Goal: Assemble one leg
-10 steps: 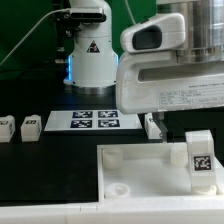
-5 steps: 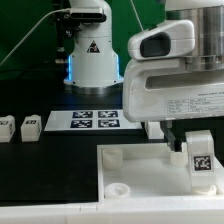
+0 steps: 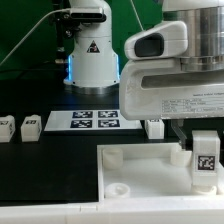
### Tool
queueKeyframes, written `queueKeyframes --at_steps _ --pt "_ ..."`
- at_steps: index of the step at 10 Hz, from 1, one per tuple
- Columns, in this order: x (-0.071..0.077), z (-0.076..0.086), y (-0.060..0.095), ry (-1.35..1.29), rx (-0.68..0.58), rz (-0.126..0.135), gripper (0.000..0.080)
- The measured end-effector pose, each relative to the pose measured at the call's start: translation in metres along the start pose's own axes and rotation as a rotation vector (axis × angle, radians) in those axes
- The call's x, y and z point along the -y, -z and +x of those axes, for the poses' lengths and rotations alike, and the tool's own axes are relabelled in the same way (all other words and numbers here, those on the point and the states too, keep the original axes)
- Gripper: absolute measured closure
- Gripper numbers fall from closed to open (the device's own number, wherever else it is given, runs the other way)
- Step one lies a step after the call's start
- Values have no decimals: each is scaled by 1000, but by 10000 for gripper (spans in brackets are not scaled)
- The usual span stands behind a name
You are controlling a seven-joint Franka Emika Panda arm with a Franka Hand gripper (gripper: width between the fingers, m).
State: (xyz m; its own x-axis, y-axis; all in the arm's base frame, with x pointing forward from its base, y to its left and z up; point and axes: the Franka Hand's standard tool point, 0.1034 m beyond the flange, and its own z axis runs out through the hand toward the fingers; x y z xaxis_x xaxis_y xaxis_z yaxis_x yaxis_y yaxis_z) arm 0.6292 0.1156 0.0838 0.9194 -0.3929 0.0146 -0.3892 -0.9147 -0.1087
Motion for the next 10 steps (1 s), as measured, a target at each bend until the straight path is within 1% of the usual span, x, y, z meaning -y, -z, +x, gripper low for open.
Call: queueKeyframes --at_steps 3,7,8,10 --pt "0 0 0 -227 0 0 506" --pt "0 1 -2 -814 5 3 506" --pt "-1 1 -2 -937 10 11 506" --pt "-5 0 -3 -1283 28 78 506"
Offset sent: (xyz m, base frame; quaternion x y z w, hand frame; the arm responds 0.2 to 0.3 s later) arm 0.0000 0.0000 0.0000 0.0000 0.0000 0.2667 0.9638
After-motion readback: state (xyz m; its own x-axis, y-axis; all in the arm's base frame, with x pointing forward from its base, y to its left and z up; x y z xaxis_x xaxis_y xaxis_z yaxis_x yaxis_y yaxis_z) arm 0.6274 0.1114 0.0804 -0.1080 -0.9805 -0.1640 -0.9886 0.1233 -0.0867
